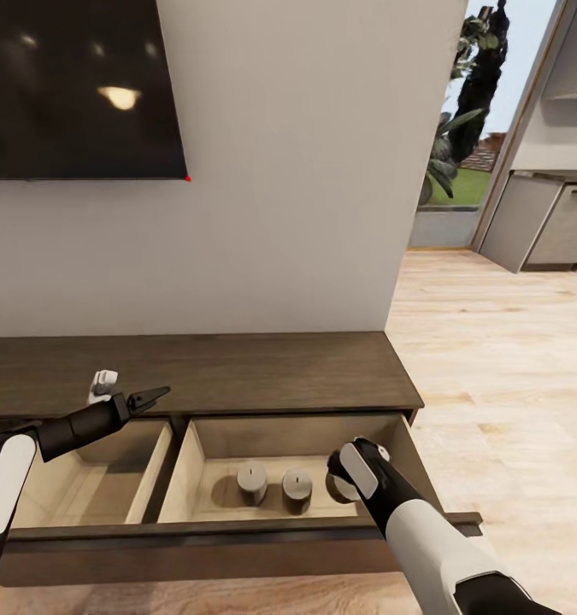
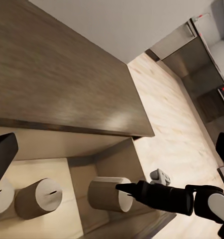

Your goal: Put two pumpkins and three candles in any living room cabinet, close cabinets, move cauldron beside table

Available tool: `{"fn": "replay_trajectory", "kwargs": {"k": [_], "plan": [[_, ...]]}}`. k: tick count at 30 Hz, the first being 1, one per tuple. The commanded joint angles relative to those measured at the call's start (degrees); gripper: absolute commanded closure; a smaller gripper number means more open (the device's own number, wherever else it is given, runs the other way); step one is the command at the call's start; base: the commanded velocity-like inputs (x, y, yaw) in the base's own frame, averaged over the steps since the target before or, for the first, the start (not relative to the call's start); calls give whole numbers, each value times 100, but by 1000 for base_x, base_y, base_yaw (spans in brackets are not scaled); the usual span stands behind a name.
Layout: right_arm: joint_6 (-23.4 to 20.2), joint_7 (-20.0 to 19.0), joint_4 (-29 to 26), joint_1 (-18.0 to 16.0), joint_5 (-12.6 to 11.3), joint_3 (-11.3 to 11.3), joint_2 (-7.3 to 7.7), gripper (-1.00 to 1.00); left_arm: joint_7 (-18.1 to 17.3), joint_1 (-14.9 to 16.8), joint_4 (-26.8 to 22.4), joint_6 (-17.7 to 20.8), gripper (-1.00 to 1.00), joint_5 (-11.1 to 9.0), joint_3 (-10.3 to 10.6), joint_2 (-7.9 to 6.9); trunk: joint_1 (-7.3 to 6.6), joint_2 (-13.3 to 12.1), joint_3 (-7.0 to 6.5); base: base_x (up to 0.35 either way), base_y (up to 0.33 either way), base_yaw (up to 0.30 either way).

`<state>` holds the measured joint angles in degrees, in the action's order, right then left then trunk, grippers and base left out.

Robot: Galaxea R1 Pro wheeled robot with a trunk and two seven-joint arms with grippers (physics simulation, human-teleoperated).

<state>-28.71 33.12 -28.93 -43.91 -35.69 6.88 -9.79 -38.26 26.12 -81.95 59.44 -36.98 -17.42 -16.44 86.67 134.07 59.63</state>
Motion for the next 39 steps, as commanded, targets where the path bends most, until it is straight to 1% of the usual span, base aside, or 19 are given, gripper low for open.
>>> {"fn": "replay_trajectory", "kwargs": {"k": [1, 4, 7, 26, 29, 31, 33, 35, 39], "plan": [[44, 45, -8, 0, -64, 33, 19, 100, -38, 2, -2, 24, -100, 24, -7, 1, -1, 2, 5, 0, 0, 0], [196, 45, -8, 4, -68, 33, 72, 100, -110, -8, -5, 24, -100, 29, -13, 1, -1, 2, 5, 0, 0, 0], [241, 45, -8, 5, -69, 33, 84, 100, -160, -22, -5, 24, -100, 32, -39, 1, -1, 2, 5, 70, 0, 0], [204, 59, 0, -1, -27, 41, 87, 100, -182, -28, -7, 22, -100, 33, -85, 1, -1, 2, 5, 88, 0, 0], [79, 92, 1, -17, -26, 42, 90, 100, -182, -28, -6, 22, -100, 33, -86, 1, -1, 2, 5, 6, 0, 0], [-161, 105, 11, -39, -27, 42, 107, 100, -182, -28, -6, 19, -100, 33, -86, 1, -1, 2, 5, 2, 0, 0], [-424, 112, 22, -60, -37, 38, 168, 100, -182, -28, -10, 18, -100, 33, -86, 1, -1, 2, 5, 0, 0, 0], [-497, 114, 25, -66, -46, 35, 201, 100, -182, -28, -11, 21, -100, 33, -86, 1, -1, 2, 5, 0, 0, 0], [-541, 116, 27, -68, -51, 33, 220, 100, -182, -28, -10, 17, -100, 33, -86, 1, -1, 2, 5, 64, 0, 0]]}}
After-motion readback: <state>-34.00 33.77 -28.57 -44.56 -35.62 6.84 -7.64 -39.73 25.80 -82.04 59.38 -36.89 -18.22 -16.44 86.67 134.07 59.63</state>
